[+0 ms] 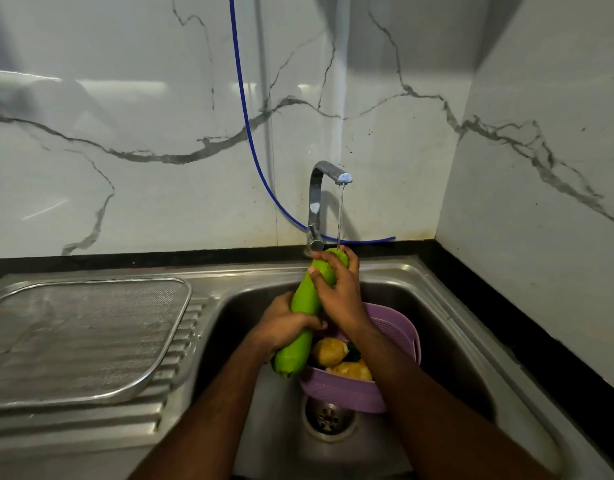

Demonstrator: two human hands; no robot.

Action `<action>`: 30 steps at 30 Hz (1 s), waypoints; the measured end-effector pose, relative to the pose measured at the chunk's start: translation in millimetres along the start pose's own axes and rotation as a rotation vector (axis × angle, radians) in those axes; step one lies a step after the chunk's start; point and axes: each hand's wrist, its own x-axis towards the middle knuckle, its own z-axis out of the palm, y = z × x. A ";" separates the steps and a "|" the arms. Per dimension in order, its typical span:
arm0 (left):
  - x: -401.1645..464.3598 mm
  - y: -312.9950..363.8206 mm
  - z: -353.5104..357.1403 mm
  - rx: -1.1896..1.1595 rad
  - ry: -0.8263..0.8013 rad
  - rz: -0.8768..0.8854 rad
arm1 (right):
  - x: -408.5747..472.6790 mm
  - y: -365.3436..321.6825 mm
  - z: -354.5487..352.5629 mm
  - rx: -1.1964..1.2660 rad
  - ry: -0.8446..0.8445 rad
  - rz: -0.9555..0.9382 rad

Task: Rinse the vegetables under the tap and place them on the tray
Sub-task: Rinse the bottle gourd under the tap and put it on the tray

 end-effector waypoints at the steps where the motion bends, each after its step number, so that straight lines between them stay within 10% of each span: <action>1: 2.2 -2.0 -1.8 0.076 0.054 0.022 | 2.0 -1.7 3.0 0.014 0.018 0.045; 15: -20.1 5.4 -19.3 -0.465 -0.441 -0.313 | 8.1 -2.3 -2.8 0.964 0.052 0.610; 30: -12.0 6.3 12.0 -0.433 -0.138 -0.210 | -6.4 4.8 -6.1 0.525 0.038 0.425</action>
